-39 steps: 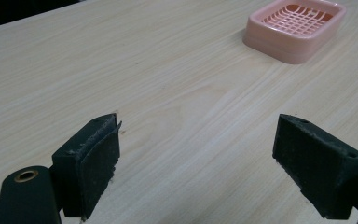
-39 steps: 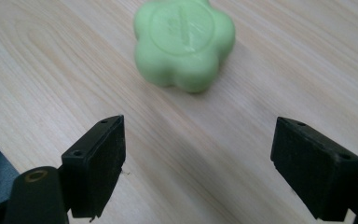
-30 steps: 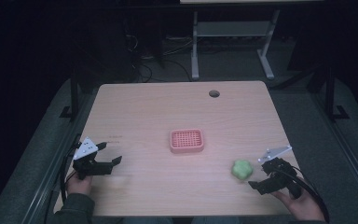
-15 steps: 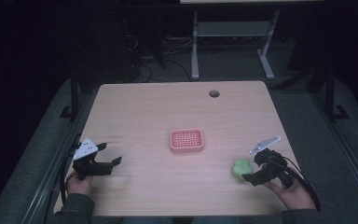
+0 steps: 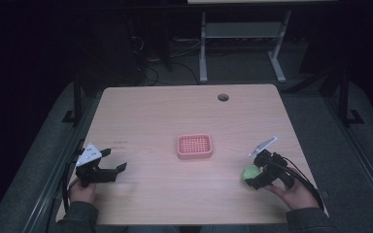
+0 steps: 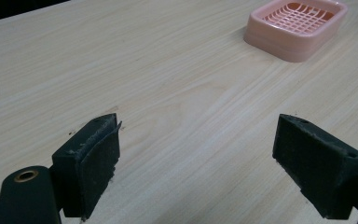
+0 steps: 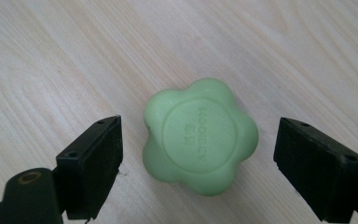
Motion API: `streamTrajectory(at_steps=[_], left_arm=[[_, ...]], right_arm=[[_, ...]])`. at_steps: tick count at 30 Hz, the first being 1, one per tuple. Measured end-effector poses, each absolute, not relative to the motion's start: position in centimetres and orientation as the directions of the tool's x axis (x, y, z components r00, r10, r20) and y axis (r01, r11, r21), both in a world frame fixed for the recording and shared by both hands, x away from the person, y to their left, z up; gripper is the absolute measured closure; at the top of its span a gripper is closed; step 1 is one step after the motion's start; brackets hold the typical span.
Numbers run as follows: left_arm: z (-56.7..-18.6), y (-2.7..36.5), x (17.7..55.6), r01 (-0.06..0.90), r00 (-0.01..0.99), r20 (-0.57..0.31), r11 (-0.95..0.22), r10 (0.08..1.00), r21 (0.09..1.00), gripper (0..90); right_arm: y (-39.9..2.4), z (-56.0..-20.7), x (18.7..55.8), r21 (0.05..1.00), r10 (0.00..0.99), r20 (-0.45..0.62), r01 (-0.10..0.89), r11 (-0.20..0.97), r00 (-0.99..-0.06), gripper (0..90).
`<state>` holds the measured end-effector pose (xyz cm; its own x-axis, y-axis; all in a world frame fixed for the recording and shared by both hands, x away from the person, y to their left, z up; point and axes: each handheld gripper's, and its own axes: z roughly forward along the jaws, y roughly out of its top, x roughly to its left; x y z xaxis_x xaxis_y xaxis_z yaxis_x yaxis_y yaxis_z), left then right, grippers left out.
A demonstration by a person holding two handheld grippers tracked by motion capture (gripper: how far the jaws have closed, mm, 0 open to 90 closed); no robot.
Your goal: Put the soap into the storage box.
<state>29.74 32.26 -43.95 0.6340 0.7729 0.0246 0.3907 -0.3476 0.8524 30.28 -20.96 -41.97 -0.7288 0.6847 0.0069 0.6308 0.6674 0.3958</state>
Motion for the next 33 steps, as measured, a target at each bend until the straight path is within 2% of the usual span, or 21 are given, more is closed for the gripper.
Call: streamTrajectory(at_steps=[18,33], left_arm=[[-43.9,32.4,29.7,0.383,0.634,0.031,-0.349,0.772,0.855,14.4],[-43.8,32.4,29.7,0.384,0.632,0.028,-0.345,0.774,0.856,14.4]], right_arm=[[-19.9,-43.9,31.2,0.327,0.675,-0.010,0.636,0.699,-0.737,18.3],[-19.7,-44.2,31.2,0.313,0.674,-0.021,0.635,0.706,-0.738,22.7]])
